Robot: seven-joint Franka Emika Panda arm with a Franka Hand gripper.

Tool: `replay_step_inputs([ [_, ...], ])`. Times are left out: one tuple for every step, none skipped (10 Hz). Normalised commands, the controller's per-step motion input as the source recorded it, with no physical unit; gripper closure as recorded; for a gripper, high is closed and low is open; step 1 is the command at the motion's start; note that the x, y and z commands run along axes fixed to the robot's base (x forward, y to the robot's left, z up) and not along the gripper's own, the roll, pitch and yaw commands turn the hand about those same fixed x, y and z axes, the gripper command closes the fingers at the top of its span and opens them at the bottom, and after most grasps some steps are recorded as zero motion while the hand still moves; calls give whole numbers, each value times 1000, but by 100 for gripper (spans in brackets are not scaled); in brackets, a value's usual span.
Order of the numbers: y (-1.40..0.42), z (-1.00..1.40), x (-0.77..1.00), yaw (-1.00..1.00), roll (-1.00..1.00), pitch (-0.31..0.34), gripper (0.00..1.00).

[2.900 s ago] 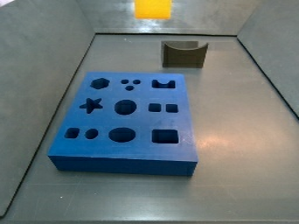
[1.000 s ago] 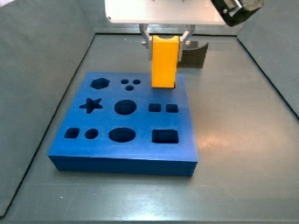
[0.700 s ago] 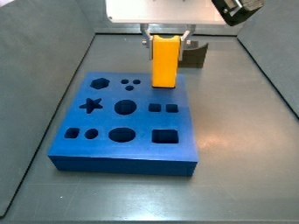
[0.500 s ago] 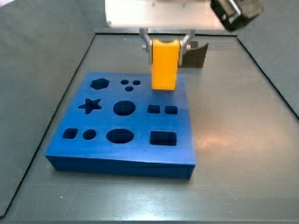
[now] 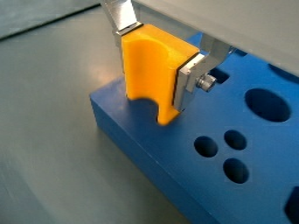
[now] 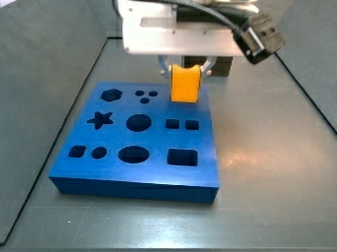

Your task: Insert the arch object.

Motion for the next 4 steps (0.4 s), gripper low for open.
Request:
replay_step_inputs([
  [11,-586,-103,911,176,-167,100],
  [-54,-343,-183,434,0,-189,100],
  [0,-74,-77,0,-56,-144,100],
  [0,0,-29,0,19,-27,100],
])
